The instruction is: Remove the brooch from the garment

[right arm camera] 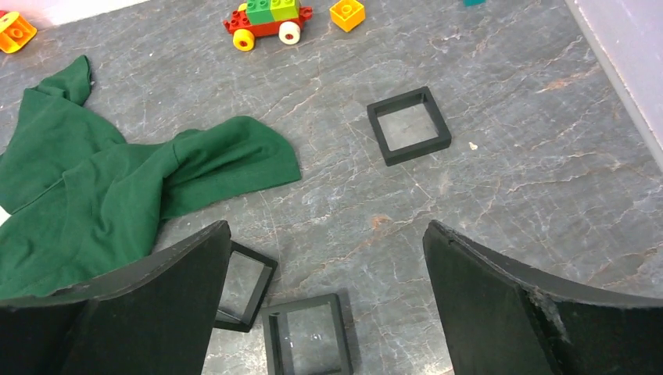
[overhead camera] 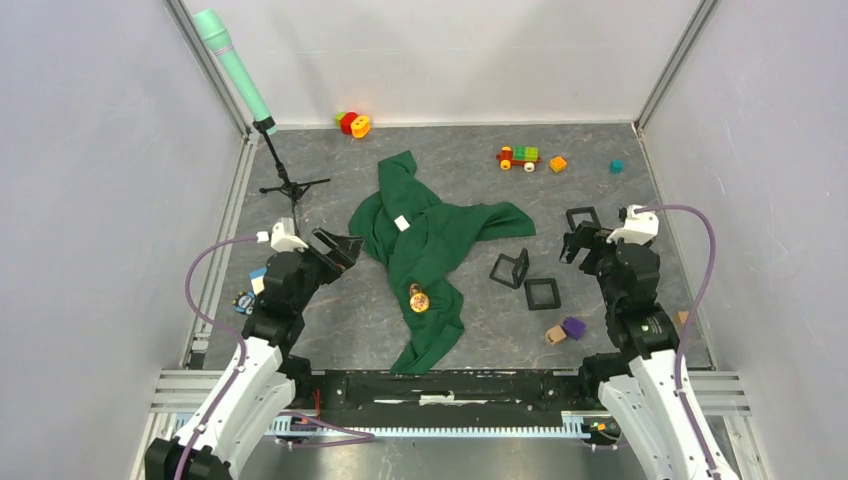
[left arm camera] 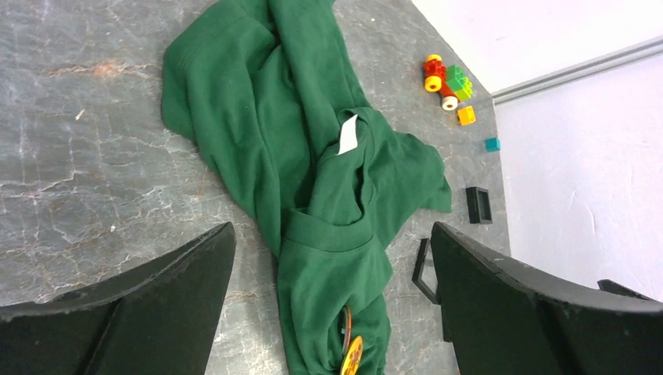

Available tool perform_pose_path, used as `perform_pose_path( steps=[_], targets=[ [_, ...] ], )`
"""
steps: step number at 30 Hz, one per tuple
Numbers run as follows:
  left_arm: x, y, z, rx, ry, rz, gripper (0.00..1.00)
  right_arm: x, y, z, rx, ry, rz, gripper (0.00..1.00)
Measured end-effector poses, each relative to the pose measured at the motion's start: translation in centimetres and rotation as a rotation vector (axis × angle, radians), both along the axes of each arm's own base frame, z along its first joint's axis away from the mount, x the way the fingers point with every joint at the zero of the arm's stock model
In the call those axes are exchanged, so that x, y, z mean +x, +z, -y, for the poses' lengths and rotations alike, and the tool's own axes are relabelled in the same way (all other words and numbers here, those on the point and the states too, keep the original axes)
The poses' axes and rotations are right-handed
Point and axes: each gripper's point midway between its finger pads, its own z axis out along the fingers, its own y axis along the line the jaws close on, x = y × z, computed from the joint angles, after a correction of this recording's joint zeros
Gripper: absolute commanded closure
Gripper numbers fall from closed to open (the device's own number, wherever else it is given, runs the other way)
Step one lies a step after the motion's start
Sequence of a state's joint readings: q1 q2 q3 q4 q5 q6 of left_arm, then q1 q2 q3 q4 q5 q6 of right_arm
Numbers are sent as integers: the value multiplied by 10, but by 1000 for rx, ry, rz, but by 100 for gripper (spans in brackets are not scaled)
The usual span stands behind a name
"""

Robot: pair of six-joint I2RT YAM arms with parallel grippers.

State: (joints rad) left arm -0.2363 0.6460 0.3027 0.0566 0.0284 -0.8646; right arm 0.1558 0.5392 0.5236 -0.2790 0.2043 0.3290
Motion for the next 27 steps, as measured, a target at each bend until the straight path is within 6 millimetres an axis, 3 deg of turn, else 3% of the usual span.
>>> perform_pose_path(
  steps=[7,10,11,12,18,22,27],
  targets=[
    [-9,9,15,18,-118,50,1,-7,0,-7,-46,79,17,2],
    [-14,4,28,39,-215,44,1,-6,-7,-24,-51,186,-12,3],
    [-15,1,31,43,-237,36,2,-5,-9,-30,-45,218,-18,8],
    [-16,-6,35,49,-262,17,4,-4,-13,-40,-31,275,-35,13],
    [-18,-44,66,93,-424,-151,8,-5,-46,-104,15,573,-191,13],
    [-8,-43,77,118,-467,-163,12,-27,-45,-164,-24,802,-213,18],
    [9,-40,78,164,-462,-153,22,-40,-43,-214,-70,951,-211,19]
  ],
)
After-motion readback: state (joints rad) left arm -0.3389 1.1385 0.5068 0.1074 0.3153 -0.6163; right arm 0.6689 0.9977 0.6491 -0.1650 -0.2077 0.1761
